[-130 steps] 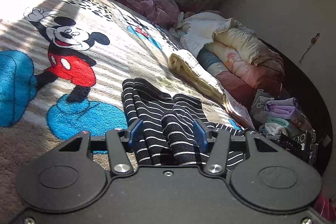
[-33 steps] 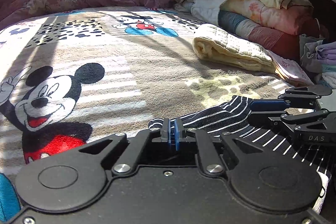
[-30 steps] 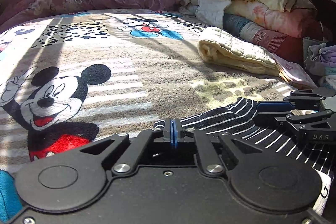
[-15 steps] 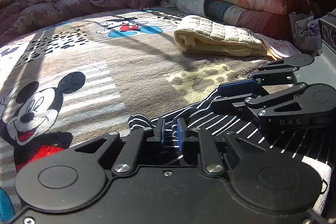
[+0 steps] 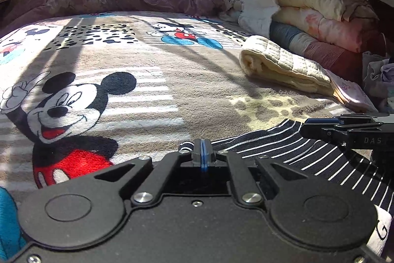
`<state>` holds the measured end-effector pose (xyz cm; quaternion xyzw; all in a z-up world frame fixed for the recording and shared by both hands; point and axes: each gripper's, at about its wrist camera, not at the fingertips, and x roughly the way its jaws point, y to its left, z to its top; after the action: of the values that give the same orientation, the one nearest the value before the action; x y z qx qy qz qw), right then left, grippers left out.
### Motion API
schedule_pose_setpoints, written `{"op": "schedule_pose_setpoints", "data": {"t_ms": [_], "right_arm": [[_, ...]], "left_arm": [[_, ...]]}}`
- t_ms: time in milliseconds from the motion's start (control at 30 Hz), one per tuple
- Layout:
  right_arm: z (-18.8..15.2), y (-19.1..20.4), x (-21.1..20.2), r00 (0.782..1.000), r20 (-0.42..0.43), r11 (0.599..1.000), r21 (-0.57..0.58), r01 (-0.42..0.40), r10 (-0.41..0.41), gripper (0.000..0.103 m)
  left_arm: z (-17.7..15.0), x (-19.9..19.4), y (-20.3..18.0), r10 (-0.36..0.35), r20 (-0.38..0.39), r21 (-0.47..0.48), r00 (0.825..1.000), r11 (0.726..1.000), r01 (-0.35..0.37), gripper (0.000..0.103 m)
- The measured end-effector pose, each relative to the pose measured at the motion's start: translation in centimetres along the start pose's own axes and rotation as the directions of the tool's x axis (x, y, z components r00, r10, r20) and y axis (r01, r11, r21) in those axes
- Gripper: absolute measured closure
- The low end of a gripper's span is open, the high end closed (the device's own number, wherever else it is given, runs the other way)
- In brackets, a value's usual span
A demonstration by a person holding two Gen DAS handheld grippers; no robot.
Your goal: Fold clothes
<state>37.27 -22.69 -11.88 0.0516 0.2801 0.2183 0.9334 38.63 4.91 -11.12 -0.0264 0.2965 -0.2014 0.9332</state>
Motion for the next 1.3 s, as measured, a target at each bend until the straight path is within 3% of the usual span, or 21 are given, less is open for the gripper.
{"op": "schedule_pose_setpoints", "data": {"t_ms": [133, 167, 200, 400, 600, 700, 733, 833, 1000, 1067, 1100, 1133, 1167, 1233, 1300], "right_arm": [[0.1, -0.5, -0.9, 1.000, 0.013, 1.000, 0.012, -0.005, 0.005, 0.068], [0.1, -0.2, -1.3, 1.000, 0.021, 1.000, -0.015, 0.021, -0.021, 0.068], [0.0, 0.0, -1.8, 0.999, 0.026, 0.999, -0.024, 0.030, -0.029, 0.068], [-0.8, 2.1, -6.0, 0.999, 0.039, 0.997, -0.070, 0.018, -0.016, 0.068], [-2.6, 6.6, -10.3, 0.994, 0.087, 0.984, -0.175, -0.043, 0.059, 0.069], [-4.1, 8.6, -11.6, 0.992, 0.102, 0.970, -0.237, -0.051, 0.077, 0.070], [-4.7, 8.8, -11.5, 0.992, 0.099, 0.969, -0.241, -0.052, 0.078, 0.071], [-6.1, 8.5, -9.2, 1.000, 0.026, 0.974, -0.225, -0.008, 0.014, 0.071], [-6.6, 7.4, -8.7, 1.000, 0.026, 0.988, -0.154, -0.004, 0.008, 0.072], [-6.5, 7.5, -9.7, 0.998, 0.065, 0.993, -0.120, -0.009, 0.017, 0.071], [-6.8, 7.4, -10.3, 0.996, 0.086, 0.995, -0.103, -0.014, 0.023, 0.070], [-6.7, 7.2, -10.9, 0.994, 0.106, 0.997, -0.077, -0.017, 0.025, 0.067], [-6.6, 6.8, -11.2, 0.993, 0.114, 0.999, -0.035, -0.016, 0.020, 0.066], [-6.3, 5.4, -11.4, 0.993, 0.113, 0.996, 0.083, -0.028, 0.018, 0.055], [-6.4, 3.3, -11.0, 0.994, 0.105, 0.968, 0.243, -0.068, 0.044, 0.049]], "left_arm": [[0.1, -1.4, 0.3, -0.006, 0.033, -0.049, 0.999, 0.999, 0.008, 0.098], [0.1, -2.1, 0.2, 0.013, 0.044, -0.051, 0.999, 0.999, -0.011, 0.095], [0.1, -2.8, 0.1, 0.033, 0.056, -0.052, 0.998, 0.998, -0.030, 0.080], [-0.6, -7.2, -2.2, 0.055, 0.091, -0.001, 0.994, 0.999, -0.055, 0.080], [-3.4, -11.0, -6.3, -0.019, 0.081, 0.088, 0.997, 0.996, 0.012, 0.080], [-5.7, -10.4, -7.3, 0.022, 0.028, 0.137, 0.999, 0.990, -0.026, 0.080], [-6.6, -10.0, -7.6, 0.046, 0.005, 0.158, 0.999, 0.986, -0.047, 0.075], [-8.2, -8.4, -8.1, 0.084, 0.038, 0.208, 0.996, 0.974, -0.090, 0.072], [-8.0, -8.8, -7.0, 0.056, 0.041, 0.159, 0.998, 0.985, -0.062, 0.069], [-7.5, -10.6, -6.5, 0.041, 0.068, 0.059, 0.997, 0.997, -0.046, 0.067], [-7.2, -11.5, -6.1, 0.036, 0.087, -0.003, 0.996, 0.999, -0.035, 0.054], [-7.1, -12.2, -5.6, 0.053, 0.103, -0.061, 0.993, 0.997, -0.047, 0.048], [-7.1, -12.9, -5.1, 0.071, 0.118, -0.119, 0.990, 0.991, -0.057, 0.043], [-7.2, -13.3, -3.9, 0.083, 0.111, -0.221, 0.990, 0.974, -0.057, 0.043], [-7.6, -13.0, -2.2, 0.052, 0.089, -0.348, 0.995, 0.937, -0.018, 0.041]]}}
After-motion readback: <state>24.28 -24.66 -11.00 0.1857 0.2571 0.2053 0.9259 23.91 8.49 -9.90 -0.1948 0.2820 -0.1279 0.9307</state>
